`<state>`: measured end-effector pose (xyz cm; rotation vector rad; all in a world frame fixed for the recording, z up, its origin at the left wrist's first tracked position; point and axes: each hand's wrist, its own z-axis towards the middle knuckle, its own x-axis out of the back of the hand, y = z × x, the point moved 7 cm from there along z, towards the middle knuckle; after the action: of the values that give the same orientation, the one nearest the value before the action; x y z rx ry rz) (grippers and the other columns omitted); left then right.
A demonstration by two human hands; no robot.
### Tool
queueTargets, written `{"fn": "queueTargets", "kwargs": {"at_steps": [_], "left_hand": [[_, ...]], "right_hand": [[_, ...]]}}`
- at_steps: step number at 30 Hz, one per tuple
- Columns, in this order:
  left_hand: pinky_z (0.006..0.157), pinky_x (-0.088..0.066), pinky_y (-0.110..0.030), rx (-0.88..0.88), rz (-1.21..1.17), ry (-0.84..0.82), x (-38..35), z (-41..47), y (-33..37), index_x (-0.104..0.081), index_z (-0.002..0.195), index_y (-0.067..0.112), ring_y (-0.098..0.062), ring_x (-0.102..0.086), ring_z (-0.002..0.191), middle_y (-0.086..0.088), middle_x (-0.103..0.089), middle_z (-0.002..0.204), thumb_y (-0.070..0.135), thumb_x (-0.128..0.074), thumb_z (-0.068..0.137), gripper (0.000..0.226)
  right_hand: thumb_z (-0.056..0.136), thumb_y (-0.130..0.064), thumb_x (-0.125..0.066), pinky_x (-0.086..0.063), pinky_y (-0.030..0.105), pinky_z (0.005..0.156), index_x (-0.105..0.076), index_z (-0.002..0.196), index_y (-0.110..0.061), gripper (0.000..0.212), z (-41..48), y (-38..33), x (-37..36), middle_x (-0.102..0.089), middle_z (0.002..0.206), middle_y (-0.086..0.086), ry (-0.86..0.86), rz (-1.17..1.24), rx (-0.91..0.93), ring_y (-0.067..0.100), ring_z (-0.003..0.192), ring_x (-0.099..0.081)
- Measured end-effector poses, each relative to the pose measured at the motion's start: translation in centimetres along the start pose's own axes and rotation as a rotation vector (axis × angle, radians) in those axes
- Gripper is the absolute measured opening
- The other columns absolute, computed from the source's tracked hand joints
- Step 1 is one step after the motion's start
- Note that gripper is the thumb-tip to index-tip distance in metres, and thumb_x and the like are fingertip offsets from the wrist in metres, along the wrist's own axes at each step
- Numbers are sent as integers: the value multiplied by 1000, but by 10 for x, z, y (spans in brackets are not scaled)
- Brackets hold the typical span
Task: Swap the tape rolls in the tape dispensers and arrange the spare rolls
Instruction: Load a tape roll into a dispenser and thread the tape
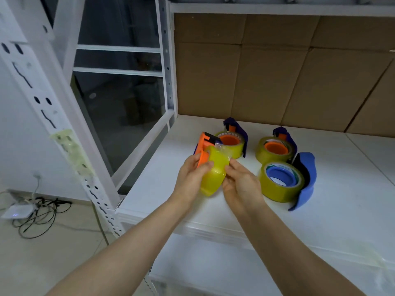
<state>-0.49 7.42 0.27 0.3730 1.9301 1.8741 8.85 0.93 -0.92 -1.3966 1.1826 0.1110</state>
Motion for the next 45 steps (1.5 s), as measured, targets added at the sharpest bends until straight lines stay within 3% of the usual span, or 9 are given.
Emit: {"fn": "queueTargets", "kwargs": {"at_steps": [5,11,14,17,23,29,34,37,45], "left_hand": [[87,-51,-26,-32,42,4,6,0,-2,-55,125,6,-17,-63,98,-8,-65,113,5,-70,79,48],[74,-54,-18,-54,2,-43,10,3,-4,-59,114,6,-14,-64,86,-9,-67,103,0,-67,80,36],[72,-53,-17,-79,16,-64,8,4,-3,-61,112,8,-9,-65,80,-6,-68,97,1,-66,82,31],[66,-50,-15,-90,38,-36,9,6,-2,-64,106,8,-2,-63,70,-2,-68,88,10,-64,85,21],[62,-50,-23,-15,62,110,22,10,-5,-67,90,9,-13,-62,68,-3,-67,77,28,-72,79,22],[60,-48,-17,-19,52,-18,17,9,-5,-66,90,12,-11,-60,69,-3,-65,79,15,-73,78,14],[69,-50,-32,-31,139,89,26,15,-8,-66,70,20,-16,-60,68,-1,-65,70,61,-72,54,44],[72,-50,-36,-31,170,80,26,16,-11,-66,66,22,-17,-60,70,1,-64,69,68,-68,49,50],[81,-50,-42,-62,216,38,22,18,-11,-69,66,30,-20,-61,79,0,-66,73,67,-68,50,41]], "right_hand": [[85,2,-59,-44,35,101,-54,125,-8,41,3,-15,11,-60,121,11,129,-357,165,19,108,-58],[73,-27,-77,-40,22,87,-68,106,-17,35,23,-56,-17,-58,111,-2,-59,-1054,383,9,103,-54],[75,-13,-75,-44,16,81,-67,74,-20,11,26,-54,-28,-64,87,-5,-162,-1088,484,8,87,-58],[77,-12,-73,-36,-2,76,-63,71,-24,17,24,-60,-34,-60,100,0,-110,-1142,677,8,96,-53],[76,-17,-75,-29,-8,72,-70,77,-16,6,35,-59,-29,-57,106,2,9,-1121,717,11,104,-50],[75,-20,-76,-37,18,84,-70,77,-16,7,46,-61,-18,-60,107,4,68,-1126,694,16,109,-53],[76,-22,-75,-46,24,82,-71,78,-15,8,54,-67,-7,-62,105,7,123,-1088,651,15,102,-54],[77,-21,-75,-52,37,87,-70,72,-17,8,59,-61,2,-65,91,3,141,-1036,576,19,94,-60],[76,-17,-75,-53,35,84,-74,78,-7,10,63,-61,13,-70,80,6,176,-1012,504,22,89,-66]]}}
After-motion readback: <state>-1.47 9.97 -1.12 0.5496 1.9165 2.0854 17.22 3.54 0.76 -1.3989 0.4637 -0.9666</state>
